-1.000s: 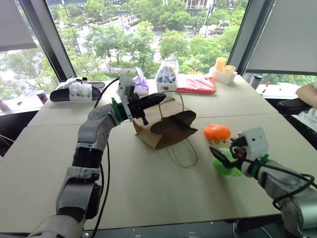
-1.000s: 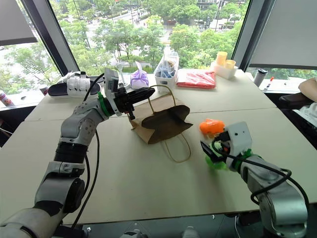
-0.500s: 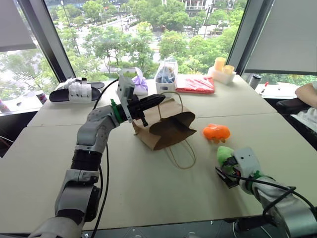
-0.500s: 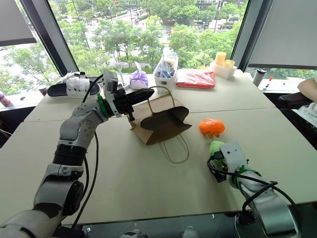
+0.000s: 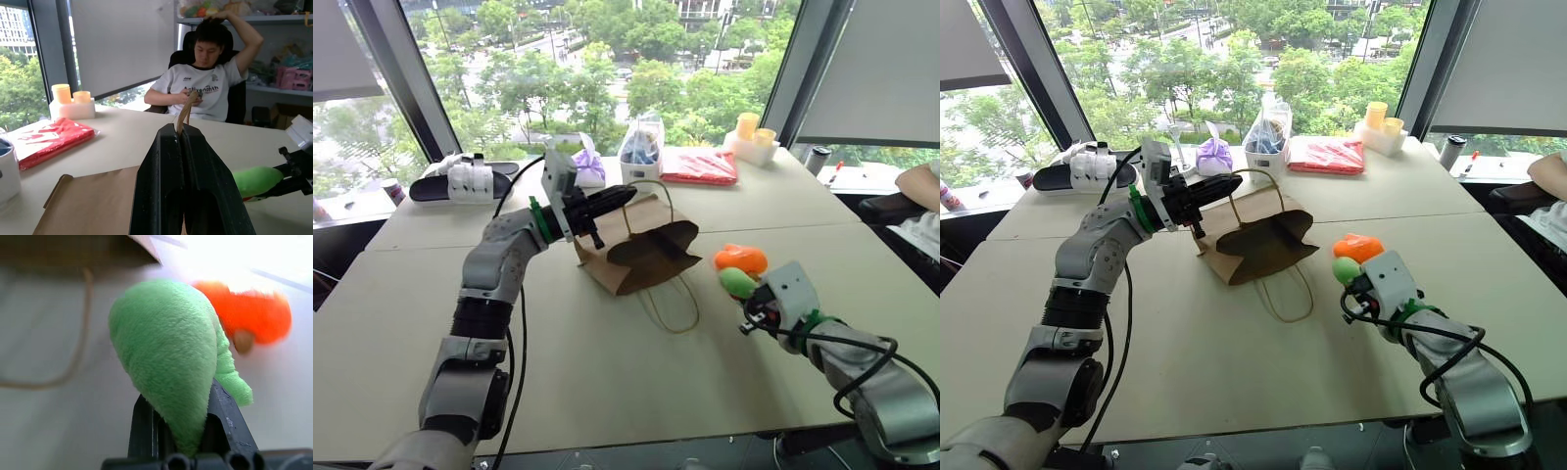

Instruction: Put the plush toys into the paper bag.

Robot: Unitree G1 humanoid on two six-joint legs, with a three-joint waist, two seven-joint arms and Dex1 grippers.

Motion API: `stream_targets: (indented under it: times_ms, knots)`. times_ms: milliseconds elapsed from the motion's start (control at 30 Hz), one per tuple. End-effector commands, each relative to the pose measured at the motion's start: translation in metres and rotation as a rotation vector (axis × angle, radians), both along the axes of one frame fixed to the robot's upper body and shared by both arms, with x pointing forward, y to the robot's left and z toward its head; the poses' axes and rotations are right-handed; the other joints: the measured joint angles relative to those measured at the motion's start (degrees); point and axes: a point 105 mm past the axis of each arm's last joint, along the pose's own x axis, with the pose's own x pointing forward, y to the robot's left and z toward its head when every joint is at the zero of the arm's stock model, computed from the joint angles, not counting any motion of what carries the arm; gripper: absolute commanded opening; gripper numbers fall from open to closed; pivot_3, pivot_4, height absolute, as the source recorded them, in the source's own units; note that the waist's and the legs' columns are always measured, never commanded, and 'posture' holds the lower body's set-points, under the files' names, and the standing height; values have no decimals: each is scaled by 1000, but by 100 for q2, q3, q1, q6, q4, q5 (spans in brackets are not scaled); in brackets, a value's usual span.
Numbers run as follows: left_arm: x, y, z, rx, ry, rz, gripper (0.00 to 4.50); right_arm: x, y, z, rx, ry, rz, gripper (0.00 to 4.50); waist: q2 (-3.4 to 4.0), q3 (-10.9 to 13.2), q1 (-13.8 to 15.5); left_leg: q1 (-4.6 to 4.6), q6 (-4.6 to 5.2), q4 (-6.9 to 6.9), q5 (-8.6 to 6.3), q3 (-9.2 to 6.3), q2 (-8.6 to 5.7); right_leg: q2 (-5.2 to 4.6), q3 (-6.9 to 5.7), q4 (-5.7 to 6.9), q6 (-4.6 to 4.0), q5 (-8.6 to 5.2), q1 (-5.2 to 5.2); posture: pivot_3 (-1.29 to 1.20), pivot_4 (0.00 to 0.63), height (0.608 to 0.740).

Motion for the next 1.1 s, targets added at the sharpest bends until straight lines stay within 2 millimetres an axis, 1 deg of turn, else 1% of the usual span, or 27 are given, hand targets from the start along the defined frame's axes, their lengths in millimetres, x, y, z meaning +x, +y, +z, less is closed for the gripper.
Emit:
stream_targets:
  times_ms: [33, 100, 167, 200, 300, 400, 567, 667, 767, 800, 900, 933, 967, 1033, 1100]
  knots:
    - [-7, 0, 18, -29, -54, -8, 0, 4, 44, 31, 74, -94, 171, 116, 0, 0, 5, 3, 0, -1, 0, 0, 1, 0, 0, 1, 0, 0, 0, 0, 150, 740]
    - [-8, 0, 20, -35, -52, -12, 0, 17, 64, 23, 97, -72, 214, 116, -1, -2, 28, 3, -1, -4, 0, -9, 3, 4, -6, 0, 0, 0, 3, 0, 150, 740]
    - [-9, -1, 20, -35, -52, -15, 0, 28, 77, 14, 80, -67, 233, 116, -2, -2, 45, 1, -6, -4, 3, -7, 1, 3, -7, -3, 0, 0, 5, 0, 150, 740]
    - [-10, -1, 20, -35, -53, -16, 0, 33, 86, 10, 98, -56, 253, 116, -2, -1, 46, -1, -20, -4, 11, -7, -2, -1, -7, -4, 0, 0, 4, 0, 150, 740]
    - [-11, -1, 23, -41, -57, -14, 0, 42, 105, 3, 87, -52, 301, 116, -3, 0, 20, -8, -32, -3, 18, -4, -7, -5, -4, -21, 0, 0, 2, 0, 150, 740]
    - [-14, 0, 26, -48, -59, -15, 0, 51, 120, 3, 108, -65, 330, 116, -3, 0, 1, -8, -33, -7, 18, -6, -6, -3, -4, -19, 0, 0, -2, 0, 150, 740]
    - [-19, 1, 25, -57, -37, -24, 0, 70, 141, 10, 142, -96, 367, 116, -2, -1, -16, -6, -36, -12, 20, -6, -2, 0, -4, -18, 0, 0, -6, 0, 150, 740]
    - [-20, 2, 25, -65, -27, -16, 0, 75, 154, 10, 155, -100, 401, 116, -2, -1, -18, -6, -37, -12, 21, -6, -2, 0, -4, -17, 0, 0, -6, 0, 150, 740]
    - [-22, 3, 25, -69, -23, -12, 0, 80, 162, 7, 155, -106, 419, 116, -2, -1, -15, -6, -38, -13, 21, -7, -2, 0, -4, -14, 0, 0, -8, 0, 150, 740]
    - [-22, 3, 24, -70, -21, -11, 0, 81, 163, 6, 151, -106, 428, 452, -2, -1, -11, -6, -38, -13, 21, -7, -2, 0, -4, -14, 0, 1, -8, 0, 150, 740]
    - [-22, 3, 23, -76, -15, 0, 0, 81, 163, 2, 109, -111, 436, 1668, -2, -1, -10, -6, -38, -12, 21, -8, -4, -2, -4, -14, 0, 1, -8, 0, 150, 740]
    - [-21, 4, 23, -78, -13, 3, 0, 80, 159, 2, 93, -113, 434, 2266, -2, -1, -12, -6, -38, -13, 21, -8, -4, -1, -4, -14, 0, 1, -8, 0, 150, 740]
    - [-21, 5, 23, -79, -12, 6, 0, 78, 153, 3, 85, -115, 426, 2673, -2, 0, -14, -6, -38, -13, 21, -8, -4, -1, -4, -14, 0, 1, -9, 0, 150, 740]
    - [-20, 6, 22, -80, -11, 12, 0, 75, 143, 5, 55, -130, 406, 3703, -1, 0, -11, -7, -38, -15, 21, -9, -3, -1, -4, -13, 0, 1, -10, 0, 150, 740]
    - [-18, 7, 21, -80, -10, 19, 0, 70, 128, 11, 20, -154, 381, 3703, -1, 0, 3, -7, -38, -14, 21, -7, -4, -1, -4, -13, 0, 1, -11, 0, 150, 740]
